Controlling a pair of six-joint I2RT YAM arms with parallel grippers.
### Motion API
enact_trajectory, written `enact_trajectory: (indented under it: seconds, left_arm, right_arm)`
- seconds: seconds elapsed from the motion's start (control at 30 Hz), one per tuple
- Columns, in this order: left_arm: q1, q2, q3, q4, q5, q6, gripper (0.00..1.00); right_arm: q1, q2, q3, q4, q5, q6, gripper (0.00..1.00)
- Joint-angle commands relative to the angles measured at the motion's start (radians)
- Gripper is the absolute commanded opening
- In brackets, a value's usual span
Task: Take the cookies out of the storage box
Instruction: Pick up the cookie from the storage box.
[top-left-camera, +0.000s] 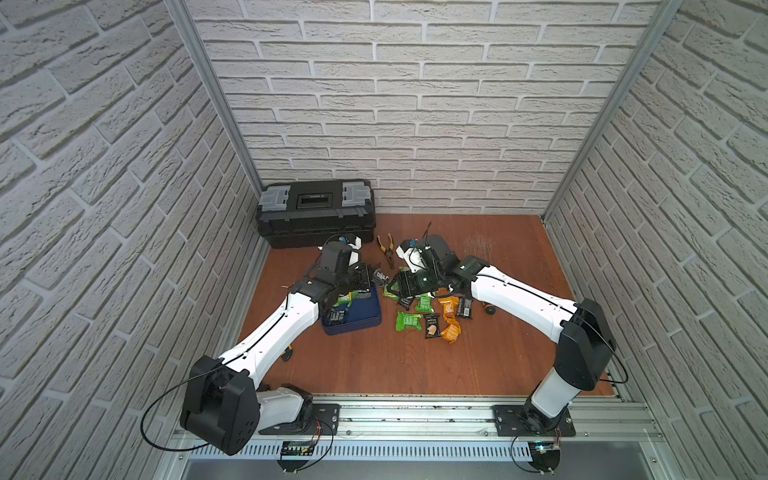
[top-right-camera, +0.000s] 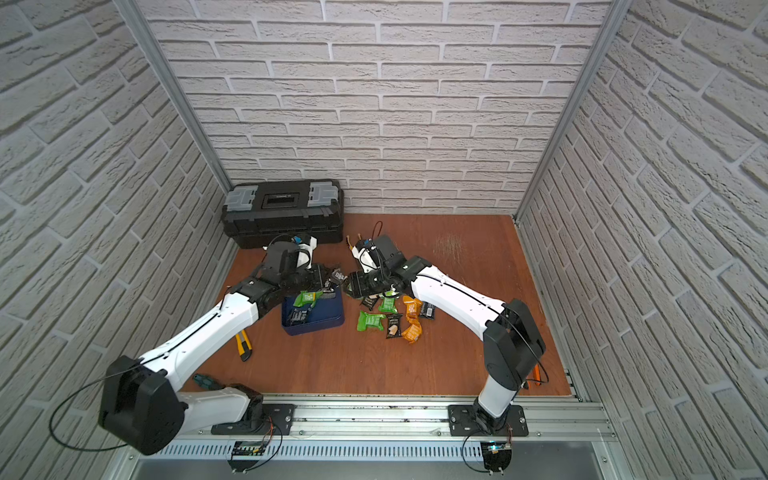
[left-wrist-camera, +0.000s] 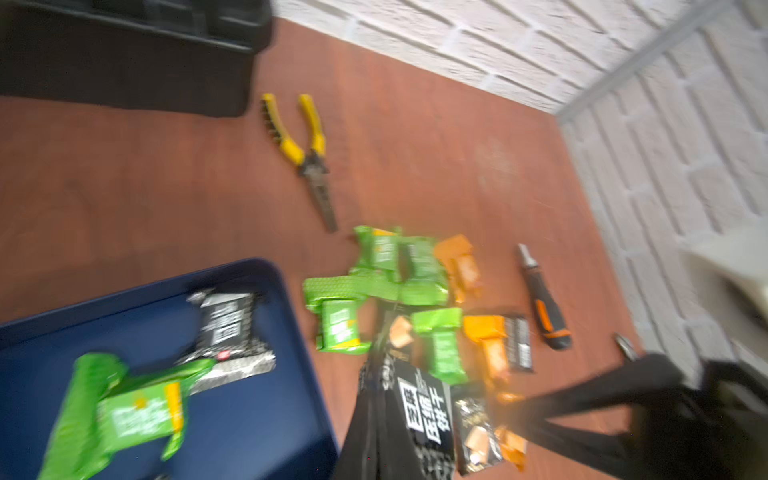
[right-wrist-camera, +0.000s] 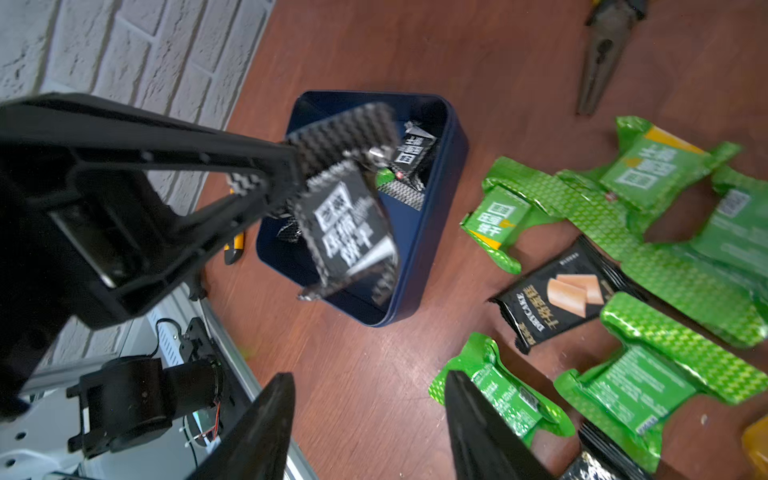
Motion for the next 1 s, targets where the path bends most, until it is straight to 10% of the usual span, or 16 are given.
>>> enact_trajectory:
  seconds: [0.0, 0.37, 0.8, 0.97]
  left_arm:
    - [0.006, 0.013, 0.001, 0.082, 0.143, 0.068, 0.00]
    - [-0.010, 0.053, -0.003, 0.093, 0.224, 0.046, 0.00]
    - [-0.010, 0.076, 0.010, 0.081, 0.232, 0.043, 0.00]
    - [-0.010, 0.057, -0.002, 0.073, 0.113, -0.011, 0.77]
  right_arm:
    - [0.001, 0.016, 0.055, -0.037, -0.031, -0.097, 0.67]
    - [0.002, 0.114, 0.178, -0.139, 0.028, -0.174, 0.70]
    - [0.005, 0.144, 0.177, -0.122, 0.056, -0.144, 0.31]
    - [0.007, 0.119, 0.124, -0.078, 0.070, -0.096, 0.22]
